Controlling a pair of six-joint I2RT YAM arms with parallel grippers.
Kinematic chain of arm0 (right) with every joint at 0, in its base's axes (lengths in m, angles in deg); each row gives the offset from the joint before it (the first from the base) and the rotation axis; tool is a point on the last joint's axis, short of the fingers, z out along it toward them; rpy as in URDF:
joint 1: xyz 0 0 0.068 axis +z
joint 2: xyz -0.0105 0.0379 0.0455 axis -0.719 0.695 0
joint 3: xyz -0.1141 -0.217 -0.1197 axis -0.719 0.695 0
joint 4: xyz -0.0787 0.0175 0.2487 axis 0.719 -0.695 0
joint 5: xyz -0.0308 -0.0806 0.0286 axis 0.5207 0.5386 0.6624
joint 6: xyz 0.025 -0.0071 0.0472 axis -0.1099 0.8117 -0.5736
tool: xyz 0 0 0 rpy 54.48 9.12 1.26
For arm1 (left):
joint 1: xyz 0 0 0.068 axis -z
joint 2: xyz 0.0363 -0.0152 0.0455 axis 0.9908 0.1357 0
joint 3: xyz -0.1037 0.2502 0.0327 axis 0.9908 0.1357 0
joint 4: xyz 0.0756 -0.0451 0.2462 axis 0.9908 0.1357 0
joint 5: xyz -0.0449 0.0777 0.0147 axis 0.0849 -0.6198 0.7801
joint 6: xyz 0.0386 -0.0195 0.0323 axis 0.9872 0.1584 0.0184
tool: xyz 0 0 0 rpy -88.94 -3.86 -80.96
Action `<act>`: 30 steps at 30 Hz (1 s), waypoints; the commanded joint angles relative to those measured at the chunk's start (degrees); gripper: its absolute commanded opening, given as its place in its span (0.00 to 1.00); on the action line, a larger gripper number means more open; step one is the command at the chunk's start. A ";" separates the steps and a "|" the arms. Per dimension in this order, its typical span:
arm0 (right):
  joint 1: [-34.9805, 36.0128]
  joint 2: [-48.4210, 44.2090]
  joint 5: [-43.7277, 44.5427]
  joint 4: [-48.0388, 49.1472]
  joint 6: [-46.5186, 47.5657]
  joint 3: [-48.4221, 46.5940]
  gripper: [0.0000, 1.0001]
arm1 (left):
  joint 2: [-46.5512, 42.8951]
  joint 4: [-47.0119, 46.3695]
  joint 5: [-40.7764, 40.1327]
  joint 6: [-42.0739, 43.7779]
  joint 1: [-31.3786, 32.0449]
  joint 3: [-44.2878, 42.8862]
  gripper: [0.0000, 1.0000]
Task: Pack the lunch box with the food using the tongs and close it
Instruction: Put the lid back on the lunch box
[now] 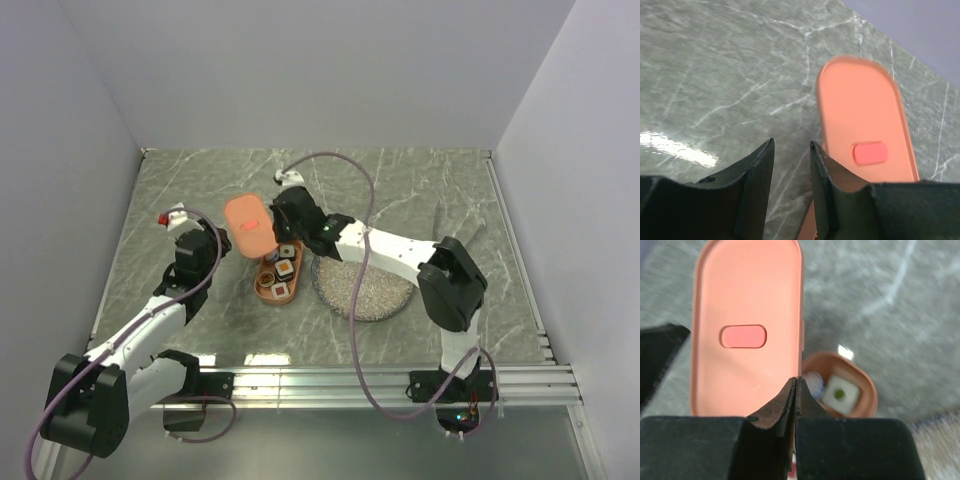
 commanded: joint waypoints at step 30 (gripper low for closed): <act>4.46 -14.74 15.23 5.27 -7.98 24.68 0.00 | 18.13 -25.94 7.39 4.95 9.89 0.78 0.41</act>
